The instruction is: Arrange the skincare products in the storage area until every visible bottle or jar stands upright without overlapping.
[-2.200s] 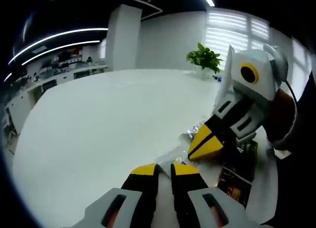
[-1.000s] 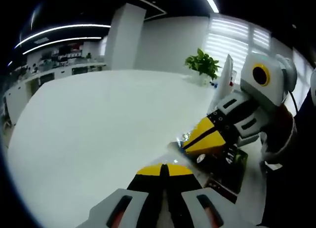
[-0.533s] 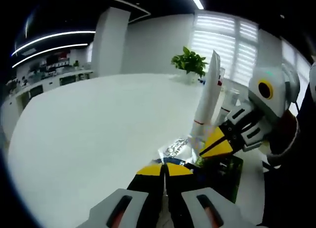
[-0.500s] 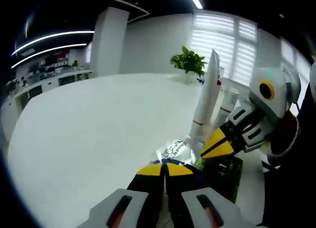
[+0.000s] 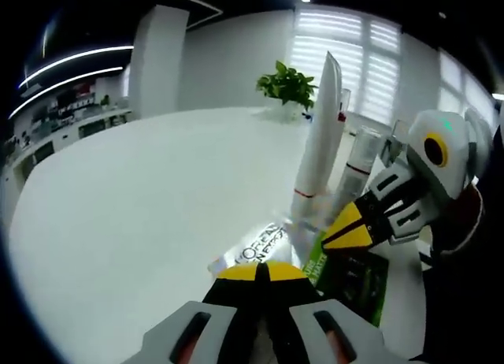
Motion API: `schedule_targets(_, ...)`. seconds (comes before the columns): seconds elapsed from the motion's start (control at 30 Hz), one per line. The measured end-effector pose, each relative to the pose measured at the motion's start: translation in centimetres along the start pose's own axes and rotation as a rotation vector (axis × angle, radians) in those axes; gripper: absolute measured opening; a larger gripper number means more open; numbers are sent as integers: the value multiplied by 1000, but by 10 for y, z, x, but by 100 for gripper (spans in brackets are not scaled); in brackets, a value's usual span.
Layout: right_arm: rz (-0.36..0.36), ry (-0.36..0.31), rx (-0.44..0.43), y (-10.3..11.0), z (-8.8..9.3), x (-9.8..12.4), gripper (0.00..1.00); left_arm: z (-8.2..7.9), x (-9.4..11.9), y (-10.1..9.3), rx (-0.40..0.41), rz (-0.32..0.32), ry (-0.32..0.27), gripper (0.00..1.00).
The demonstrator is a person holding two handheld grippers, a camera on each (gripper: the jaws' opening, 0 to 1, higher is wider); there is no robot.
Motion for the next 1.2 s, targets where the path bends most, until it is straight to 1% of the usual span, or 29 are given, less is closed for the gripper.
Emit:
schedule_targets(0.33, -5, -11, 0, 0, 1, -3, 0, 7, -2, 1, -31, -3, 53, 0)
schedule_targets(0.57, -5, -24, 21, 0, -1, -7, 0, 9, 0, 0, -30, 0, 60, 0)
schedule_targets(0.8, -8, -26, 23, 1, 0, -6, 0, 9, 0, 0, -21, 1, 59, 0)
schedule_targets(1.07, -7, -26, 29, -1, 3, -3, 0, 10, -1, -6, -11, 17, 61, 0)
schedule_targets(1.2, -3, -25, 35, -1, 4, -2, 0, 11, -2, -11, -20, 38, 64, 0)
Point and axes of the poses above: the point that each gripper's makers call its tool centre point, and the gripper's own axes: x roughly backward along the fingers, y roughly to its left, z roughly out of its underside, the point moved 5 cm from there along x, roughly backward along the fingers, and after that the axes turned 12 degrees about -y, right-handed, at the moved point
